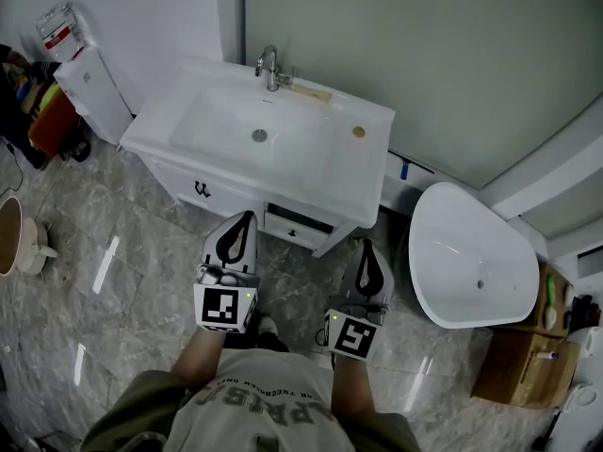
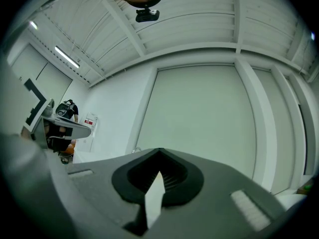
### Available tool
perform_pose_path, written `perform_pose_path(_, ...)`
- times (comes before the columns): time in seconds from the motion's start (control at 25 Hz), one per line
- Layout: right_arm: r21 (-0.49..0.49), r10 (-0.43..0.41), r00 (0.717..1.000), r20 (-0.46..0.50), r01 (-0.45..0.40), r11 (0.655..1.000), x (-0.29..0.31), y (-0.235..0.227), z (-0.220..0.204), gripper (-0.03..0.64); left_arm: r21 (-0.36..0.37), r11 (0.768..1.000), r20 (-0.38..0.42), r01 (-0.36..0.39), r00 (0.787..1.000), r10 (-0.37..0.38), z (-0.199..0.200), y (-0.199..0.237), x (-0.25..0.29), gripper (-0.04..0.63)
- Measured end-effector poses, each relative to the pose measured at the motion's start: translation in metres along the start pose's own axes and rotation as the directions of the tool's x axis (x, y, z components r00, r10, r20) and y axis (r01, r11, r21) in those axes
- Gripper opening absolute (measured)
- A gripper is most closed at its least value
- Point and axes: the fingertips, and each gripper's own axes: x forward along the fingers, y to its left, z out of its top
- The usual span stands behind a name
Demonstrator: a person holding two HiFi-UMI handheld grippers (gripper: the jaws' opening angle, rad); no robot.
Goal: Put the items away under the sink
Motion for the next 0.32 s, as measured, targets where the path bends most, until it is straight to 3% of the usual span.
perform_pose_path(0.32, -0.01, 0.008, 1.0, 0.005, -0.007, 1.0, -0.004, -0.006, 0.003, -0.002, 0.008, 1.0, -0.001, 0.012, 1.0, -0.012, 0.001, -0.011, 0.001, 0.009)
